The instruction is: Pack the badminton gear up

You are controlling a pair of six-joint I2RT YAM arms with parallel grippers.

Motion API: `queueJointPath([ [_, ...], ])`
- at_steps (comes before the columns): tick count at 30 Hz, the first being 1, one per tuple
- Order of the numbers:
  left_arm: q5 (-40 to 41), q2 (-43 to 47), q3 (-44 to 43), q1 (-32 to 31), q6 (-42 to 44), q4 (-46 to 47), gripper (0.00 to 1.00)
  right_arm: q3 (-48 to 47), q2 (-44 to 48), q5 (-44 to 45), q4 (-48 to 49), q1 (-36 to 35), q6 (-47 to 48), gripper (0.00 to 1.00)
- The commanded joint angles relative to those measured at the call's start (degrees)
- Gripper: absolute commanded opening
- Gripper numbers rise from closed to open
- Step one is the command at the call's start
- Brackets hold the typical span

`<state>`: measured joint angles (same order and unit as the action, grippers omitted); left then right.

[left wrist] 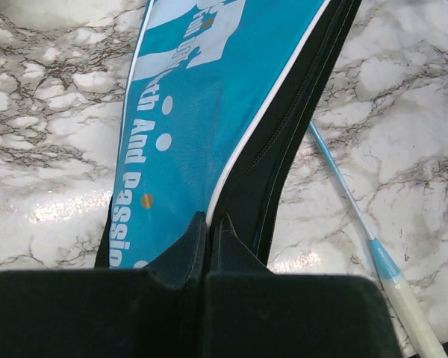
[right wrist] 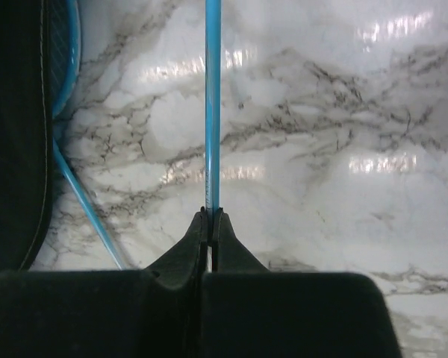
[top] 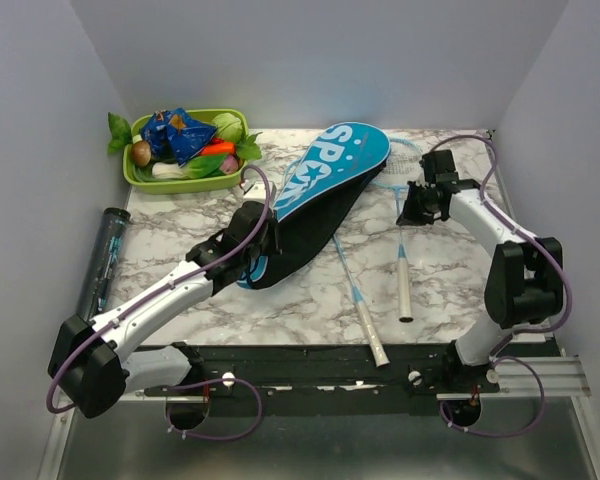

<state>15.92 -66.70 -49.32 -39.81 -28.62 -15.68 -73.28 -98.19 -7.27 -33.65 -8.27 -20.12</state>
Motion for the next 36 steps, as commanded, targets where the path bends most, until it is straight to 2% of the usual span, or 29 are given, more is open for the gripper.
queueJointPath([
  [1, 2.9, 0.0, -2.1, 0.0, 0.3, 2.3, 0.00, 10.4, 8.2, -1.2, 4.7, -0.4, -3.6, 0.01],
  [11, 4.7, -3.2, -5.3, 0.2, 0.5, 2.1, 0.00, 28.1, 30.1, 1.6, 4.3, -3.7, -5.3, 0.01],
  [19, 7.2, -7.0, -9.1, 0.3, 0.1, 2.1, 0.00, 35.7, 43.4, 2.6, -1.2, -6.1, -6.1, 0.01],
  [27, 12.9, -13.0, -17.0, 1.8, 1.0, -0.9, 0.00, 33.1, 49.1, 2.4, -6.6, -14.7, -11.1, 0.01],
  [36, 14.8, -21.4, -25.3, 5.9, 2.3, -3.4, 0.00, 29.7, 55.1, 2.8, -13.4, -18.4, -12.8, 0.01],
])
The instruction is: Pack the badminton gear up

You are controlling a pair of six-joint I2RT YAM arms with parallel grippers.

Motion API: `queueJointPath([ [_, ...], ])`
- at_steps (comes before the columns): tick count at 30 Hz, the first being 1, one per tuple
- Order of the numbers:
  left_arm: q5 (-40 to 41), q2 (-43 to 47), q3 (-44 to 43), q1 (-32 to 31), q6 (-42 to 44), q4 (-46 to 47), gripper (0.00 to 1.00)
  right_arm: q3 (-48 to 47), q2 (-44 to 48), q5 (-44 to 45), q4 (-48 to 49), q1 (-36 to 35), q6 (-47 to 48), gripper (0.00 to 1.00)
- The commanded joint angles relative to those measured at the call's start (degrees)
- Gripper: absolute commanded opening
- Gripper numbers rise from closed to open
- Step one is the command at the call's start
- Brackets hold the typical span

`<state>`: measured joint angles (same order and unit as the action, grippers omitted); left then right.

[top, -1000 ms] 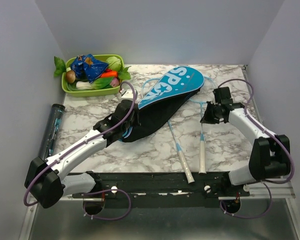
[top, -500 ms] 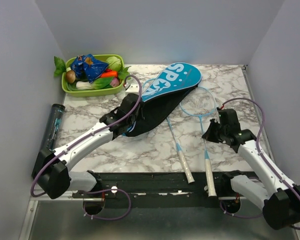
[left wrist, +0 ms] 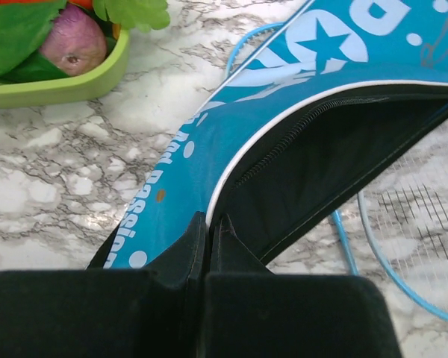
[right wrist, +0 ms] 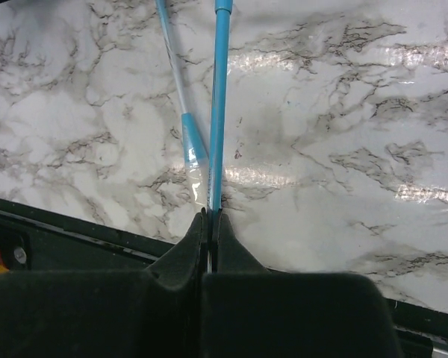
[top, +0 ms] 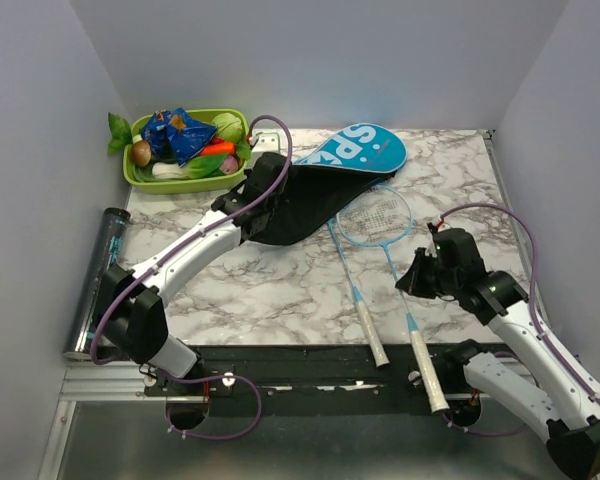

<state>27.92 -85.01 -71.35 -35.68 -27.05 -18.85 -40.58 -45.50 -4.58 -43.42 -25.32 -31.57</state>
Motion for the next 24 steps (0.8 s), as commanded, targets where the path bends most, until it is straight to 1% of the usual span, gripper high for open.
queueJointPath([
  [1, 2.6, -4.7, -4.7, 1.9, 1.0, -0.6, 0.00, -3.2, 2.9, 0.0, -4.0, -1.6, -1.4, 0.01],
  [7, 2.5, -10.2, -9.4, 3.7, 2.4, -0.9, 0.00, -5.6, 5.7, -1.5, -7.7, -2.8, -1.9, 0.01],
  [10, 2.1, -12.4, -11.2, 4.7, 3.4, -1.0, 0.00, -6.6, 6.6, -4.6, -8.8, -2.9, -1.5, 0.01],
  [11, 2.0, -12.7, -11.5, 5.4, 3.8, -1.0, 0.00, -7.3, 6.8, -7.3, -8.9, -3.1, -1.2, 0.01],
  [15, 1.8, -13.7, -11.5, 6.5, 5.3, 0.4, 0.00, -9.8, 7.1, -12.4, -10.9, -3.4, 0.1, 0.01],
  [20, 1.1, -14.2, -10.9, 7.9, 6.0, 1.0, 0.00, -14.3, 8.3, -13.9, -14.1, -3.5, 1.3, 0.01],
  [24, -0.2, -14.0, -9.7, 8.1, 5.7, 1.6, 0.00, -17.3, 8.4, -12.1, -16.3, -3.5, 1.6, 0.01],
])
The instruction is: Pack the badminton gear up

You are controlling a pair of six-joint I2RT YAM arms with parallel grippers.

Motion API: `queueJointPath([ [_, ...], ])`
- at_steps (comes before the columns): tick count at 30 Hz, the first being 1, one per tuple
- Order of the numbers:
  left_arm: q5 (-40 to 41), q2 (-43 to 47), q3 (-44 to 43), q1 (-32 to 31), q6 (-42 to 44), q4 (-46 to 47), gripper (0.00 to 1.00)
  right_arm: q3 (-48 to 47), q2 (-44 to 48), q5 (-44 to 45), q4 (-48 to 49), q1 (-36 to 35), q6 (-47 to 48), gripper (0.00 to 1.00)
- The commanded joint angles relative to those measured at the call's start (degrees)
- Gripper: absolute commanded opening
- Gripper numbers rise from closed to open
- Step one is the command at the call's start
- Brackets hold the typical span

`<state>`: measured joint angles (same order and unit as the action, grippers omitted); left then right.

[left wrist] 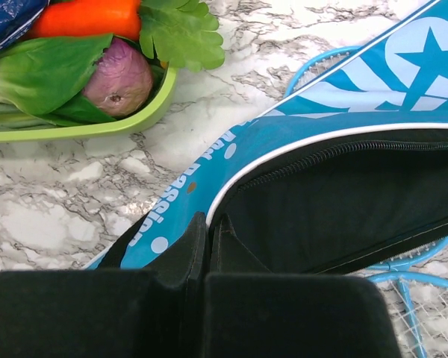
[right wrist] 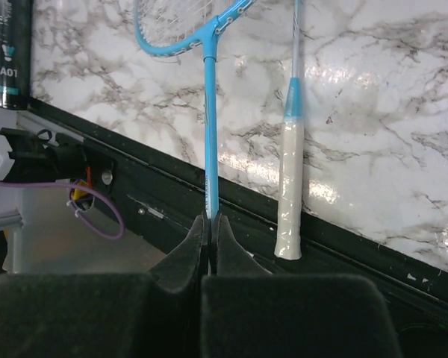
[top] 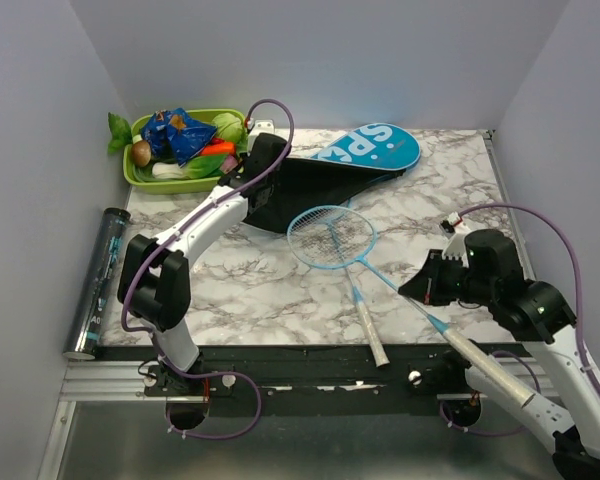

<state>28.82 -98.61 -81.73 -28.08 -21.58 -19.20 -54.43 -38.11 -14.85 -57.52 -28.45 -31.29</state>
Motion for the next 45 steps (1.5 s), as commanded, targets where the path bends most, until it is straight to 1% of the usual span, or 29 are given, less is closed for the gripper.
queueJointPath([
  [1, -1.6, 0.0, 1.5, 0.5, -0.4, 2.1, 0.00, -3.4, 1.3, -1.5, -1.7, -0.4, 0.9, 0.01],
  [8, -6.1, 5.0, 7.6, 0.4, -4.0, 2.9, 0.00, 1.9, 1.2, 1.8, 7.1, -0.4, -3.7, 0.01],
  [9, -7.9, 5.7, 8.4, 0.4, -4.2, 3.3, 0.00, 2.6, 1.0, 2.1, 10.1, -0.4, -4.1, 0.01],
  [13, -10.2, 10.2, 13.1, -0.4, -5.5, 3.1, 0.00, 5.9, -1.3, 3.3, 17.4, -0.4, -5.9, 0.01],
  [17, -14.4, 14.5, 18.1, -0.8, -7.6, 4.2, 0.00, 9.6, -4.5, 6.2, 25.1, -0.4, -8.6, 0.01],
  [18, -15.0, 15.4, 19.1, -1.1, -7.9, 5.0, 0.00, 10.5, -4.9, 7.5, 28.6, -0.4, -9.0, 0.01],
  [19, -16.5, 16.8, 21.3, -1.3, -8.2, 5.2, 0.00, 11.4, -5.6, 8.3, 29.8, -0.4, -9.4, 0.01],
  [23, -20.8, 19.6, 25.5, -2.5, -9.9, 6.0, 0.00, 12.4, -9.7, 13.4, 34.2, -0.4, -10.5, 0.01],
  [24, -21.3, 20.4, 26.6, -3.1, -10.7, 6.6, 0.00, 12.8, -11.4, 14.5, 36.7, -0.4, -11.2, 0.01],
  [26, -21.8, 22.5, 30.3, -6.2, -12.2, 8.1, 0.00, 13.8, -13.6, 14.5, 39.4, -0.4, -12.0, 0.01],
  [28, -20.7, 23.4, 32.4, -9.1, -13.0, 8.4, 0.00, 14.2, -17.2, 17.2, 42.3, -0.4, -13.5, 0.01],
  [29, -20.0, 23.5, 33.0, -12.1, -13.4, 8.3, 0.00, 14.7, -18.3, 17.7, 43.3, -0.4, -13.9, 0.01],
  [32, -18.5, 23.7, 35.2, -16.0, -15.4, 8.7, 0.00, 15.9, -22.2, 19.8, 47.0, -0.4, -15.9, 0.01],
  [33, -17.8, 23.9, 35.8, -18.3, -16.5, 9.4, 0.00, 17.5, -23.1, 20.6, 50.2, -0.4, -17.0, 0.01],
  [36, -17.4, 24.3, 38.1, -22.2, -18.0, 11.0, 0.00, 19.3, -26.3, 22.2, 55.5, -0.4, -18.5, 0.01],
  [41, -17.2, 24.7, 40.9, -25.5, -19.7, 11.8, 0.00, 18.7, -32.9, 23.3, 61.6, -0.5, -19.9, 0.01],
  [45, -18.3, 25.3, 42.7, -27.4, -21.2, 14.5, 0.00, 15.6, -39.8, 22.9, 66.1, -0.5, -21.6, 0.01],
])
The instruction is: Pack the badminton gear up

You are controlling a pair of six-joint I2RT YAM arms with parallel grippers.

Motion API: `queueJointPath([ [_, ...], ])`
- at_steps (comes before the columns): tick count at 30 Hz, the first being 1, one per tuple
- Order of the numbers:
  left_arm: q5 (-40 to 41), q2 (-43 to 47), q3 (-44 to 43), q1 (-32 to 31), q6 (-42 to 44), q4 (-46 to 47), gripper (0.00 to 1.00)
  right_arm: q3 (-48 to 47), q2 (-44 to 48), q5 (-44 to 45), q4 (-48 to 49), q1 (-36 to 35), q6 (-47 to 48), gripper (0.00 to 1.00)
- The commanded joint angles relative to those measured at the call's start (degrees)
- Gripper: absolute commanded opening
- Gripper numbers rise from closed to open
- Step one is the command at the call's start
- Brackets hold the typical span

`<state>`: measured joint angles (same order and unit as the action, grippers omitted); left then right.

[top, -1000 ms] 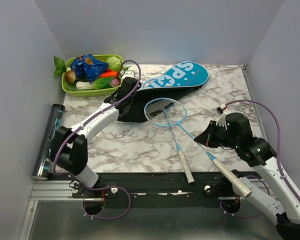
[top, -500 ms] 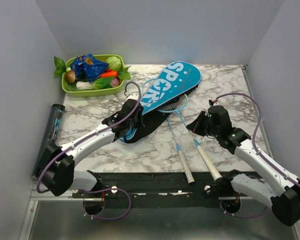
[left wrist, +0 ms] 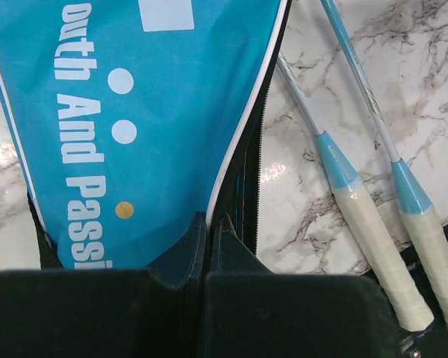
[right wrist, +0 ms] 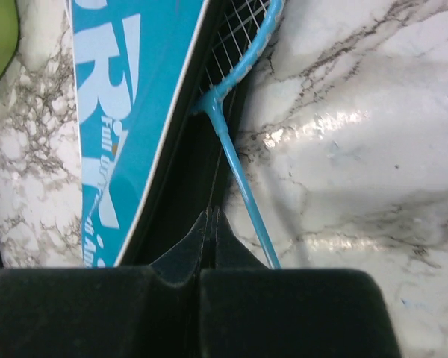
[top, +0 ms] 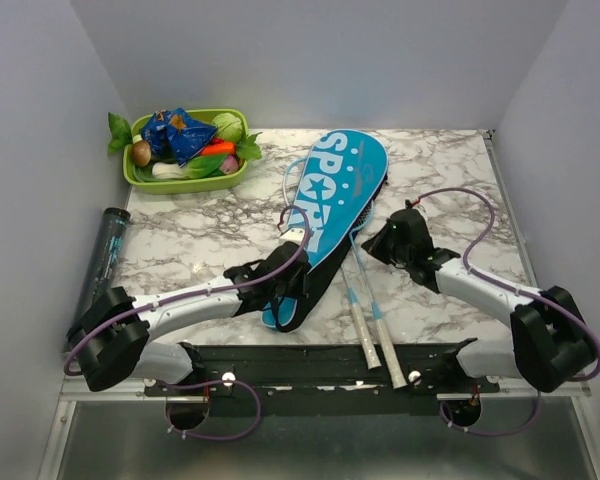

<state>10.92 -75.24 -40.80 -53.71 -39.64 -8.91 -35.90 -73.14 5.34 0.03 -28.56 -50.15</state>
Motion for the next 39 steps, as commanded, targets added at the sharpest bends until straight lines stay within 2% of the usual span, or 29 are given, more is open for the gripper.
queueJointPath([
  [1, -0.5, 1.9, 1.9, -2.0, -3.3, 4.5, 0.00, -3.9, -7.7, 2.5, 8.9, -0.4, -3.1, 0.01],
  [4, -0.5, 1.3, 2.1, -2.5, -3.6, 5.0, 0.00, -7.4, -12.4, 0.8, 9.3, -0.8, -4.1, 0.01],
  [8, 0.9, 0.6, 1.8, -2.6, -2.8, 4.4, 0.00, -8.4, -12.0, 0.6, 8.1, -1.3, -1.2, 0.03],
  [9, 1.8, 0.6, 1.7, -2.6, -2.5, 3.9, 0.00, -8.7, -11.4, 0.6, 5.9, -1.3, 0.3, 0.19],
  [10, 2.1, 0.6, 1.7, -2.6, -2.2, 3.7, 0.00, -8.7, -10.7, 0.5, 4.7, -1.4, 1.3, 0.28],
  [12, 2.8, 0.8, 1.5, -2.6, -1.9, 3.5, 0.00, -8.7, -8.3, -0.4, 0.8, -1.4, 4.3, 0.40],
  [15, 3.3, 0.9, 1.1, -2.6, -1.3, 3.3, 0.00, -8.0, -5.8, -3.0, -4.5, -1.4, 8.4, 0.48],
  [18, 3.8, 1.0, 0.8, -2.6, -0.6, 3.2, 0.00, -6.6, -4.4, -5.0, -9.1, -1.3, 10.9, 0.49],
  [24, 3.8, 0.8, 0.6, -2.6, -0.6, 3.4, 0.00, -2.6, -3.7, -7.8, -12.3, -1.5, 13.7, 0.49],
  [39, 3.1, 2.0, 1.5, -2.6, -1.5, 4.2, 0.00, -1.4, -10.6, -4.0, -13.1, -5.4, 13.7, 0.47],
])
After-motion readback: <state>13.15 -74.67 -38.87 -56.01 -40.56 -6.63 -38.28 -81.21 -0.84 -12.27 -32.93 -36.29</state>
